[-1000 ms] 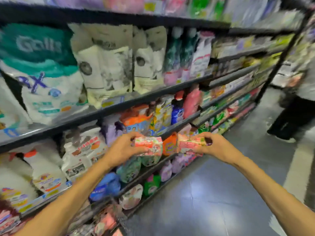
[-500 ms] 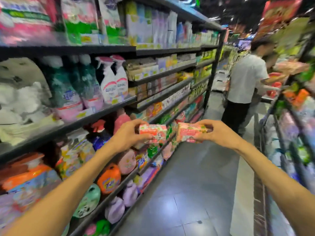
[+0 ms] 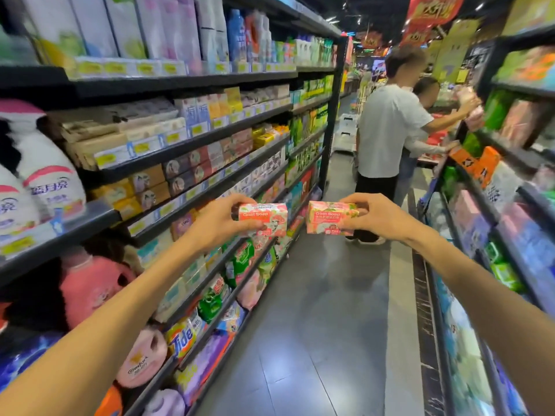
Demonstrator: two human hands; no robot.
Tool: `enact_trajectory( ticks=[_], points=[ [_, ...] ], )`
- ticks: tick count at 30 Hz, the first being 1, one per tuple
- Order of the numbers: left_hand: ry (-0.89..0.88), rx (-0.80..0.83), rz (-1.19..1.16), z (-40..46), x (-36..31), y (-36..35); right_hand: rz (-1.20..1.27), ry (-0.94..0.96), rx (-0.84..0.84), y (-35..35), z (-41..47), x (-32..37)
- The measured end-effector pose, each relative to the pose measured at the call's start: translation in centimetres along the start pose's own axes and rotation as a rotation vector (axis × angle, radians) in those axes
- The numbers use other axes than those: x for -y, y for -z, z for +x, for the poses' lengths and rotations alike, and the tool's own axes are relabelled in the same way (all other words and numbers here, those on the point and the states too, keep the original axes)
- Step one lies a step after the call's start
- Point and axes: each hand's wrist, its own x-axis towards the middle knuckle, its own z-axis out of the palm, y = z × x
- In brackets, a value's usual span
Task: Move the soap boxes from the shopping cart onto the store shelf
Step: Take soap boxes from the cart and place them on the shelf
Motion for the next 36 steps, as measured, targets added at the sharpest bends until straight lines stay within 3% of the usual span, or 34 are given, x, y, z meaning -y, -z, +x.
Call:
enact_trajectory(
  ticks=[12, 22, 28, 36],
  points=[
    [0.013, 0.003, 0.006, 28.9, 7.4, -4.0, 0.0, 0.027, 0.066, 10.3, 26.2, -10.5],
    [0.208, -0.207, 0.131, 46.3, 14.4, -8.2, 0.053, 0.231, 0.267, 14.7, 51.6, -19.5],
    [0.383, -0.353, 0.22, 52.2, 17.0, -8.1, 0.026, 0.342, 0.411, 15.2, 64.6, -20.7],
    [0.581, -0.527, 0.308, 55.5, 22.0, -6.3, 0.013, 0.507, 0.528, 10.4, 77.9, -19.5]
  ],
)
